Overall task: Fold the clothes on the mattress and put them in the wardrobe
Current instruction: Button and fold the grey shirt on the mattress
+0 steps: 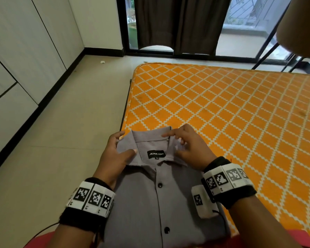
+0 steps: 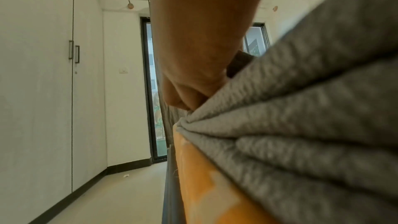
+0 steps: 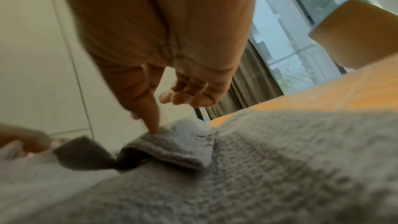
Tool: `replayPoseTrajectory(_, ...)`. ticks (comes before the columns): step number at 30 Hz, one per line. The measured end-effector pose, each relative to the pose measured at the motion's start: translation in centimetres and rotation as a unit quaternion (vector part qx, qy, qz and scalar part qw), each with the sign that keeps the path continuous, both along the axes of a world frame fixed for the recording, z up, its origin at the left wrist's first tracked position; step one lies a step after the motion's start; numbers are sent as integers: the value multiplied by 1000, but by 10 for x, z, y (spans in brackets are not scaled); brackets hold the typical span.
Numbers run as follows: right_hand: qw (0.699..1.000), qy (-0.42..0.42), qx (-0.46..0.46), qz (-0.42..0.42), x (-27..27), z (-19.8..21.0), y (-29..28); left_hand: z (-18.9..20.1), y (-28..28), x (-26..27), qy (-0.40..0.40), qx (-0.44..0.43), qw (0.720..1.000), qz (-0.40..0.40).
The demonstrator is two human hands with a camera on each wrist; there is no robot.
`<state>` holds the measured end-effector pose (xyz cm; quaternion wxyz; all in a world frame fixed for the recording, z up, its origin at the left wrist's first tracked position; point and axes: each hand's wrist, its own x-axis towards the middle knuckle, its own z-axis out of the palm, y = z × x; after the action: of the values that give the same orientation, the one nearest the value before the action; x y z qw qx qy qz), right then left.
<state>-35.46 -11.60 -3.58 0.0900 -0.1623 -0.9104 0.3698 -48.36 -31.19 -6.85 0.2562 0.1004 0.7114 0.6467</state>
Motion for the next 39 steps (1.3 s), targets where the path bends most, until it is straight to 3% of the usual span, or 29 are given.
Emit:
replayPoseTrajectory(3,992,-79,40,92,0,3,-9,2,1,-1,-51,29,998,14)
replayPoseTrajectory(5,986,-114,54,110,-1,0,-10,3,2,-2,-118,72,990,29)
replayPoseTrajectory(7,986,-116,51,103,-1,-1,-10,3,1,-2,-118,68,990,34)
replayPoseTrajectory(9,988,-109,41,100,0,0,-10,4,-1,2,-9,-41,999,17)
replayPoseTrajectory(11,989,-104,33,101,0,0,-9,10,-2,9,135,-154,979,5)
replayPoseTrajectory(14,989,-101,26,100,0,0,-8,27,-3,21,301,-156,941,-23)
replayPoseTrajectory(16,990,-103,31,97,-1,-2,-7,37,-3,28,332,-143,929,-79)
replayPoseTrajectory(18,990,-104,31,93,-1,-3,-7,44,-2,37,322,-200,911,-160)
replayPoseTrajectory(21,990,-104,29,92,-1,-2,-6,44,1,52,361,-363,816,-268)
replayPoseTrajectory(22,990,-103,30,93,-1,-2,-6,43,2,56,363,-378,807,-271)
replayPoseTrajectory(27,992,-82,5,92,0,-3,-7,37,9,65,276,-294,886,-227)
replayPoseTrajectory(31,988,-94,-40,114,-1,-3,-9,27,11,68,325,-284,872,-231)
replayPoseTrajectory(33,989,-88,-70,99,0,-2,-5,18,12,69,341,-258,882,-196)
replayPoseTrajectory(36,997,-51,-39,-47,4,0,15,9,16,69,306,-183,927,-120)
replayPoseTrajectory(39,975,-77,12,-210,18,-1,38,4,18,72,306,-162,932,-108)
